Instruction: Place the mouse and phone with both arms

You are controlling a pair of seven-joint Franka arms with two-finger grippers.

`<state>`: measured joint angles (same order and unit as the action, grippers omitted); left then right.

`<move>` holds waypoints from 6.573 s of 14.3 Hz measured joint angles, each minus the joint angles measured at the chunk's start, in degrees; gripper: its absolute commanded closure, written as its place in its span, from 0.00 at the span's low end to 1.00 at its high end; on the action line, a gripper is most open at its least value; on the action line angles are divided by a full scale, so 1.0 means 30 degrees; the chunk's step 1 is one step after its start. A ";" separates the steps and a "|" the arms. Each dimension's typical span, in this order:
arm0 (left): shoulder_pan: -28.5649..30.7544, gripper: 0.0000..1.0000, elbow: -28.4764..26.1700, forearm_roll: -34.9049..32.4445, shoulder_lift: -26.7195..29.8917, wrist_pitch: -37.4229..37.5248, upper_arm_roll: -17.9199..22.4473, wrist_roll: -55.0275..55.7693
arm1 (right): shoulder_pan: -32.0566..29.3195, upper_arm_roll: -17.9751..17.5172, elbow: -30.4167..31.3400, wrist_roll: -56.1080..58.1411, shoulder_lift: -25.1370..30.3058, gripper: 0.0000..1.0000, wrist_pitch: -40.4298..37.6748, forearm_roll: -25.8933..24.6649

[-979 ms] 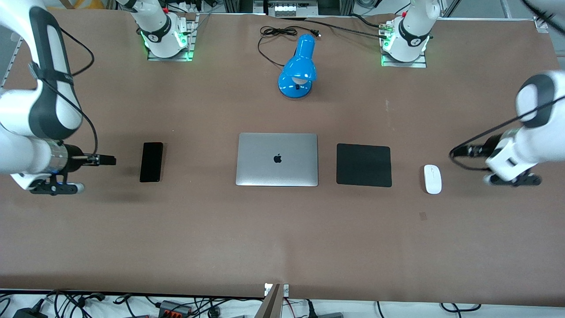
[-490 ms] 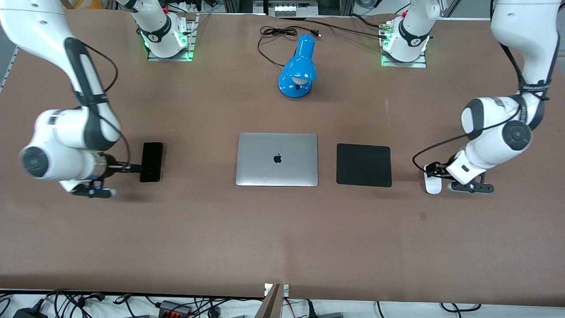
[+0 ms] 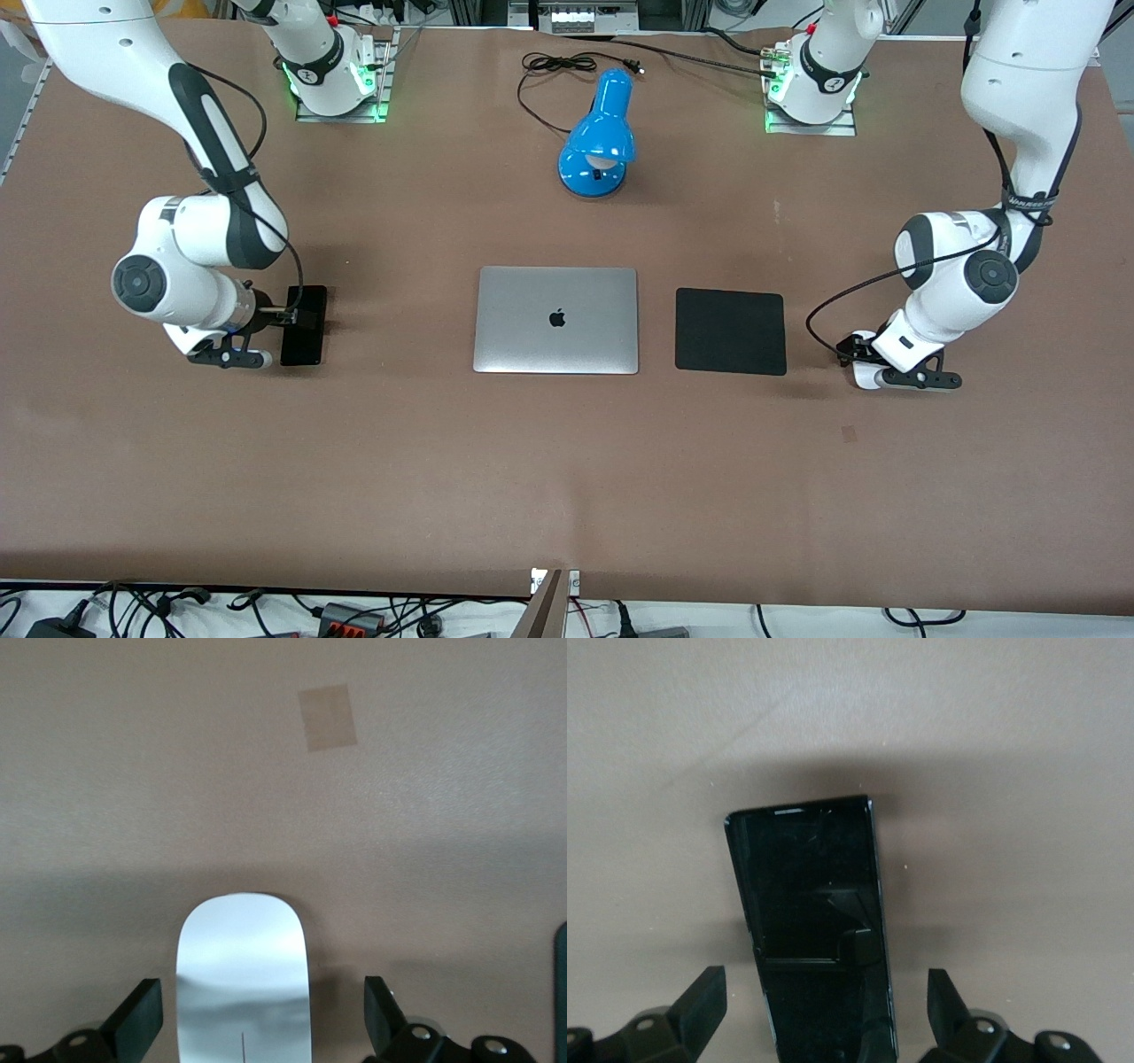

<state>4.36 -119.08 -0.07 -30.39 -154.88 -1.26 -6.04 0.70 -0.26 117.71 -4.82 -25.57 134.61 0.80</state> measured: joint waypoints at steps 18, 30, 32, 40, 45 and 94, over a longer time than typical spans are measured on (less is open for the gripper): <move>-0.0348 0.68 0.5944 0.0000 0.2048 1.0569 -0.1142 0.0149 | 0.0310 0.0002 0.1871 0.0000 -0.0527 0.50 0.3780 0.0000; -0.2812 0.69 0.1960 -0.0584 0.0453 0.3654 -0.4368 0.6198 | 0.4393 -0.0207 -0.2177 -0.4359 -0.0581 0.77 -0.0685 0.0013; -0.2737 0.69 0.1182 -0.0631 0.0266 0.2726 -0.4303 0.6205 | 0.5423 -0.0222 -0.2547 -0.5627 -0.0846 0.77 -0.0884 0.0028; -0.2639 0.00 -0.0167 -0.0639 -0.0197 0.0654 -0.4278 0.6309 | 0.6690 -0.0222 -0.3436 -0.5632 -0.2734 0.77 -0.0300 0.0013; -0.2467 0.00 0.0151 -0.0641 0.0004 0.0470 -0.4272 0.6332 | 0.6970 -0.0222 -0.3502 -0.4635 -0.2851 0.01 -0.0012 0.0018; -0.1328 0.00 0.7946 -0.0214 1.0139 2.0333 -0.0414 0.2297 | -0.2524 0.0458 -0.9788 -0.3174 0.7636 0.00 -1.4583 -0.0815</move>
<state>0.37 -95.24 -0.71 0.02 -93.88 -2.50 0.85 -6.87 1.11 88.34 -14.34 -2.66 90.86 -1.65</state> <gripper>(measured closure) 0.000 0.000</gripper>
